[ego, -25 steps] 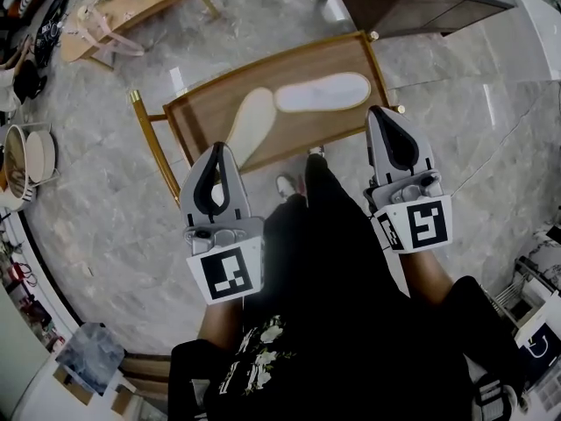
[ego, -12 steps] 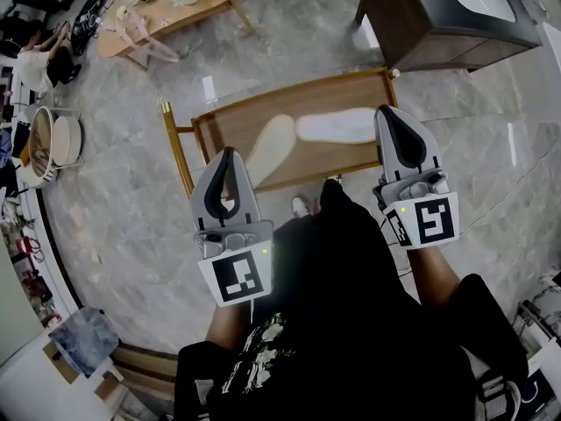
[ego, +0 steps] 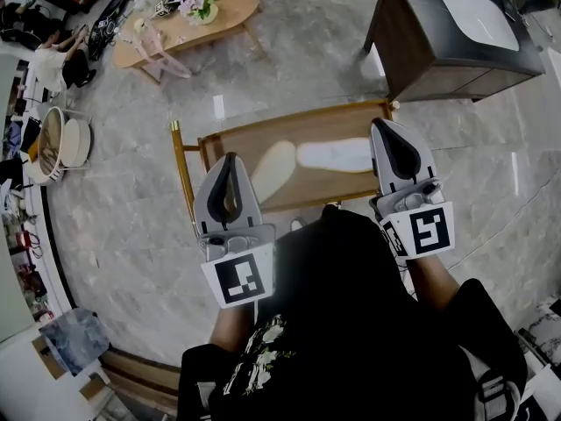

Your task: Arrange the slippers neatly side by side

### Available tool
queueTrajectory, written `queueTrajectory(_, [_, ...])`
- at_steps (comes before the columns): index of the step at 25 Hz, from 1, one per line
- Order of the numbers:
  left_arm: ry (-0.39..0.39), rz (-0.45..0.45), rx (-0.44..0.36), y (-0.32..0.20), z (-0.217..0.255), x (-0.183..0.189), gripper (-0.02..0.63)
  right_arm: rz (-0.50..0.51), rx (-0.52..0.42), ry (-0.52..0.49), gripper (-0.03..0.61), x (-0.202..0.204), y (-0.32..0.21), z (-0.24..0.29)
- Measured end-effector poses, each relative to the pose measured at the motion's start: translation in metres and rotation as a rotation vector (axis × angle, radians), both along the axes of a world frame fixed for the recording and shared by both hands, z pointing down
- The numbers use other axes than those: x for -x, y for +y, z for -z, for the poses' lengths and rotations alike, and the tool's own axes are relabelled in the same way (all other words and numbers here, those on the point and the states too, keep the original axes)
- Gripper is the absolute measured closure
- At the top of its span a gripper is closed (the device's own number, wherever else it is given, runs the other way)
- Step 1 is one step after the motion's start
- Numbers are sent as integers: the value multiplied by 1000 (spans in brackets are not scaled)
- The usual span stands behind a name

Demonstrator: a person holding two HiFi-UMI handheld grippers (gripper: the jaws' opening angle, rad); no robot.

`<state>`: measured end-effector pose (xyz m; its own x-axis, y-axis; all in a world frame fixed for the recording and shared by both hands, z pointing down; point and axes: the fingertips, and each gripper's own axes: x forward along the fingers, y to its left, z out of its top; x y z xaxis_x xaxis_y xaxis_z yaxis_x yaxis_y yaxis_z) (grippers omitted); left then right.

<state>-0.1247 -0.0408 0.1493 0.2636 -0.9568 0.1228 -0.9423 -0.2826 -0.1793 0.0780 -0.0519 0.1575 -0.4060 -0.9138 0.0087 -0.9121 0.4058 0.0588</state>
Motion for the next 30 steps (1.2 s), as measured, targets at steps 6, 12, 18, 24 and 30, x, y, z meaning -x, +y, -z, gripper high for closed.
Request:
queueTrajectory(6, [12, 24, 3, -7, -7, -11, 612, 19, 21, -8, 580, -11, -5, -12])
queueTrajectory(12, [25, 29, -8, -15, -6, -31, 612, 23, 20, 1, 580, -32, -9, -10])
queueTrajectory(18, [22, -6, 28, -16, -20, -50, 612, 12, 30, -10, 580, -42, -9, -16])
queueTrajectory(24, [9, -65, 58, -23, -28, -60, 611, -14, 74, -11, 580, -42, -7, -32])
queueTrajectory(30, [-3, -177, 101, -33, -39, -82, 611, -85, 103, -10, 580, -49, -6, -45])
